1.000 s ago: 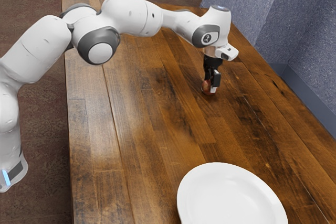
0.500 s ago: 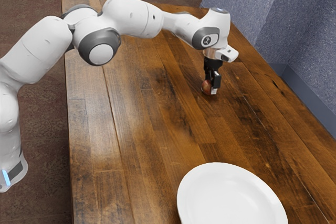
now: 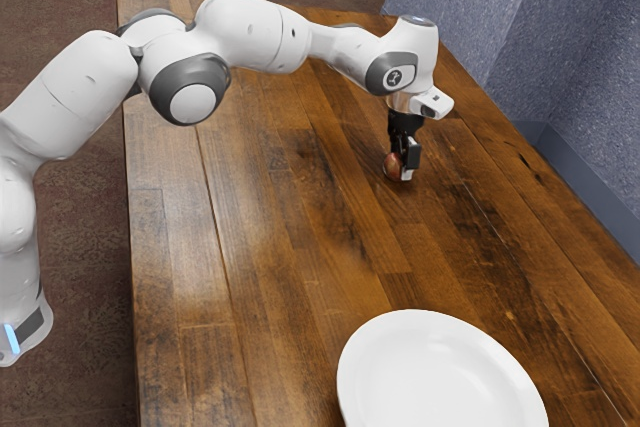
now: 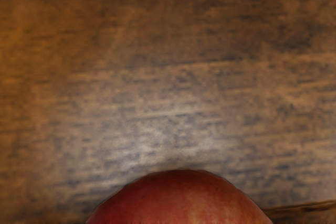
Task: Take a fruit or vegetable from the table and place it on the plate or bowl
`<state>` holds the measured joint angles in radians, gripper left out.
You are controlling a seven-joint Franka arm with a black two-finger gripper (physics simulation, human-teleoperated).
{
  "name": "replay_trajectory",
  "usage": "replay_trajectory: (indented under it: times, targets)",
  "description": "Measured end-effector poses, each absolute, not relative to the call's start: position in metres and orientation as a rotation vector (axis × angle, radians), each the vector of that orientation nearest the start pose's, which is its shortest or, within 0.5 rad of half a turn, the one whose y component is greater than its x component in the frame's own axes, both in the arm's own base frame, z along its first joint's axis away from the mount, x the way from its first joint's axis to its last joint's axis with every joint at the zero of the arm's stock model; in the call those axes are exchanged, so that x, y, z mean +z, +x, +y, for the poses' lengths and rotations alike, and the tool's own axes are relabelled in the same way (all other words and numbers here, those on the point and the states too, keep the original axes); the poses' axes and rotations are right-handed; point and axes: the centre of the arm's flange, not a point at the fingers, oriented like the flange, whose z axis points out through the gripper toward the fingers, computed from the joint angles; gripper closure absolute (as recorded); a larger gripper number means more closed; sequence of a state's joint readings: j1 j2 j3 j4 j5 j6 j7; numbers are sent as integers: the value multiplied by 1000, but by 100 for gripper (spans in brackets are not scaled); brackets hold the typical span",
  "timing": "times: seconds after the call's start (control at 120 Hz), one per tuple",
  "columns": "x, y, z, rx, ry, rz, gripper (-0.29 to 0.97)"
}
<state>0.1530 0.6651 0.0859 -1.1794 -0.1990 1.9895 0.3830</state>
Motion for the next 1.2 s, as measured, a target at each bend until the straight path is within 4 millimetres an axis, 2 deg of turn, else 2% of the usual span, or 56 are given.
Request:
replay_trajectory:
  times: [0.133, 0.517, 0.967, 1.2]
  targets:
    - [415, 740, 149, -290, -3211, 158, 6]
    - [414, 740, 149, -290, -3215, 155, 23]
    - [414, 740, 149, -290, -3209, 150, 31]
    - [418, 740, 149, -297, -3204, 149, 31]
